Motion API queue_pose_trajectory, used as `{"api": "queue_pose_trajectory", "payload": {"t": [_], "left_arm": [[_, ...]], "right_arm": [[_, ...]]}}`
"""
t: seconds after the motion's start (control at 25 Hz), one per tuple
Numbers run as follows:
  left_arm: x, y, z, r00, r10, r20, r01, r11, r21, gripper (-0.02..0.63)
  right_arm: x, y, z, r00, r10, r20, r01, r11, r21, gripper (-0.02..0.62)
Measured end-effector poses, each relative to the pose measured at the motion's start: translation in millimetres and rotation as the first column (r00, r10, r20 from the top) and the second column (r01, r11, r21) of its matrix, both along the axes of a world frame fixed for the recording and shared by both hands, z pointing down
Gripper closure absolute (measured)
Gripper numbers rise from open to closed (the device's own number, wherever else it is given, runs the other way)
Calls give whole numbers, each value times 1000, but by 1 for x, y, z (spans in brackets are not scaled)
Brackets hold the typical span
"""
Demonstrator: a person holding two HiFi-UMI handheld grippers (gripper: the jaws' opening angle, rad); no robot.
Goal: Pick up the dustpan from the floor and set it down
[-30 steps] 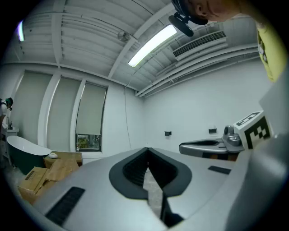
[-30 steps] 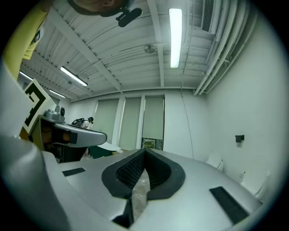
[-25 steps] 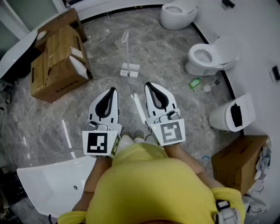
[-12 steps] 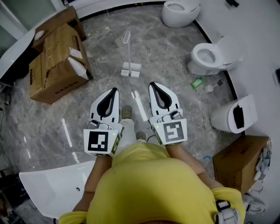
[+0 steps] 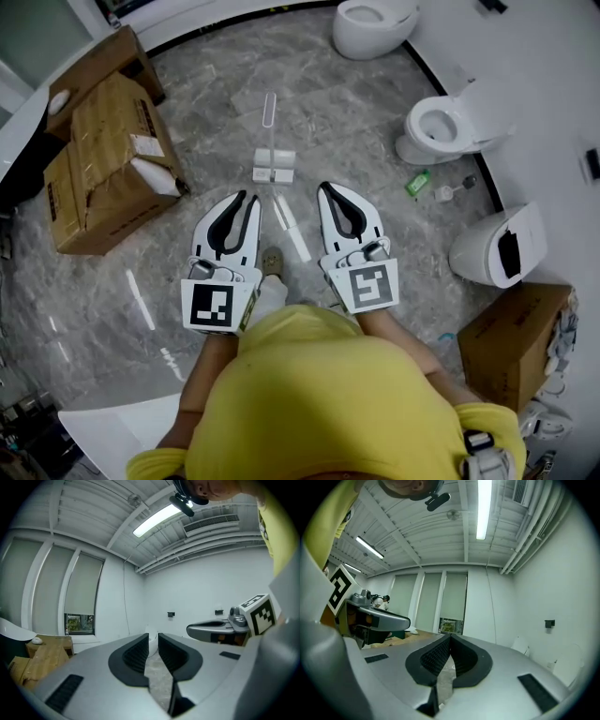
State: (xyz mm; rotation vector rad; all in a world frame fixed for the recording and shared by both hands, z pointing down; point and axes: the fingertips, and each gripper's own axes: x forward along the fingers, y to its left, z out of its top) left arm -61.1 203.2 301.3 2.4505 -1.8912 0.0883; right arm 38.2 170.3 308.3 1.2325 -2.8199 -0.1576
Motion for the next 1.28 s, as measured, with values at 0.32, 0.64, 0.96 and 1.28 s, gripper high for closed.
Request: {"api": "queue_pose_trajectory", "payload": {"t": [0.32, 0.64, 0.96, 1.28], "left_arm": [[-29, -57, 14, 999, 44, -19, -45, 998, -43, 532], [-33, -90, 20, 996, 88, -18, -89, 993, -77, 516], [-24, -130, 25, 994, 110, -16, -111, 989, -100, 514], [-30, -194, 41, 997, 78, -27, -81, 985, -153, 514]], "right_arm": [[-22, -52, 9, 998, 58, -21, -59, 998, -22, 584], [-19, -85, 7, 992, 124, -1, -124, 992, -29, 584], [-17, -124, 16, 992, 124, -10, -124, 992, -37, 584], [-32, -195, 46, 996, 52, -68, -56, 996, -68, 584]]}}
